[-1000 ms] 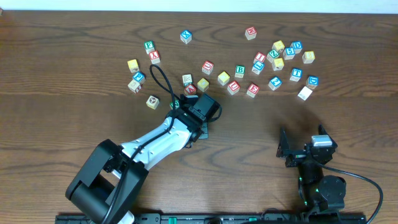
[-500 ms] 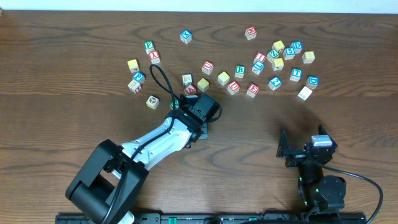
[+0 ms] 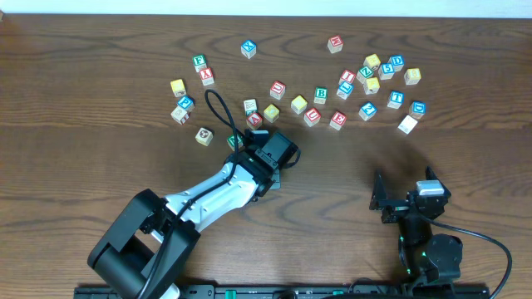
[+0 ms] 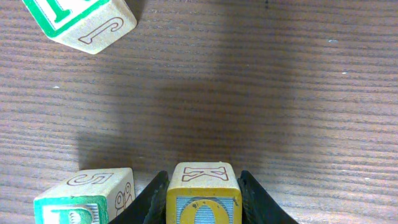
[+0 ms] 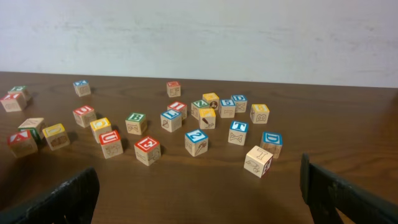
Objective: Spell out ROBOT
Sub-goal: 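Lower the O block beside the right of the R block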
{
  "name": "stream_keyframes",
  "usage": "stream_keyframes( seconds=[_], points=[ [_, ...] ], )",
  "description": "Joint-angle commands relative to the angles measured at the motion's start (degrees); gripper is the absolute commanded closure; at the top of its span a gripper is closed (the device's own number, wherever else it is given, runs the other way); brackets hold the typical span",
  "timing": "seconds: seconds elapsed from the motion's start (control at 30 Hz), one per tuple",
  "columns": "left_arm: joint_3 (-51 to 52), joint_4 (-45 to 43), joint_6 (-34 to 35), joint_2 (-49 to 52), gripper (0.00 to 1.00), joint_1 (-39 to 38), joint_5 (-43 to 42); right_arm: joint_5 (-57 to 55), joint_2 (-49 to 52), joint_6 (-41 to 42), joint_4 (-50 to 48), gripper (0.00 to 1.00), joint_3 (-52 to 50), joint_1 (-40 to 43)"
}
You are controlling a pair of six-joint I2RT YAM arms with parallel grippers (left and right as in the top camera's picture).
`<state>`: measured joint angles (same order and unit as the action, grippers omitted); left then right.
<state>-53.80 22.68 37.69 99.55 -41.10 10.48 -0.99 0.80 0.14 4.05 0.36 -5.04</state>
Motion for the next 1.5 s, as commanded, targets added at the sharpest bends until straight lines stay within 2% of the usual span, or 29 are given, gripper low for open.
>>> stream_keyframes(
  seconds=[0.0,1.47],
  points=[
    [1.68,0.46,0.55,0.44,0.93,-0.13,-0.22,0.31,-0.13,-0.61,0.24,0.01,-0.07,0.33],
    [3.34,1.92,3.39,0.44,0.93,-0.13,0.83,0.31,-0.13,-0.61,0.24,0.01,-0.04,0.33]
  ],
)
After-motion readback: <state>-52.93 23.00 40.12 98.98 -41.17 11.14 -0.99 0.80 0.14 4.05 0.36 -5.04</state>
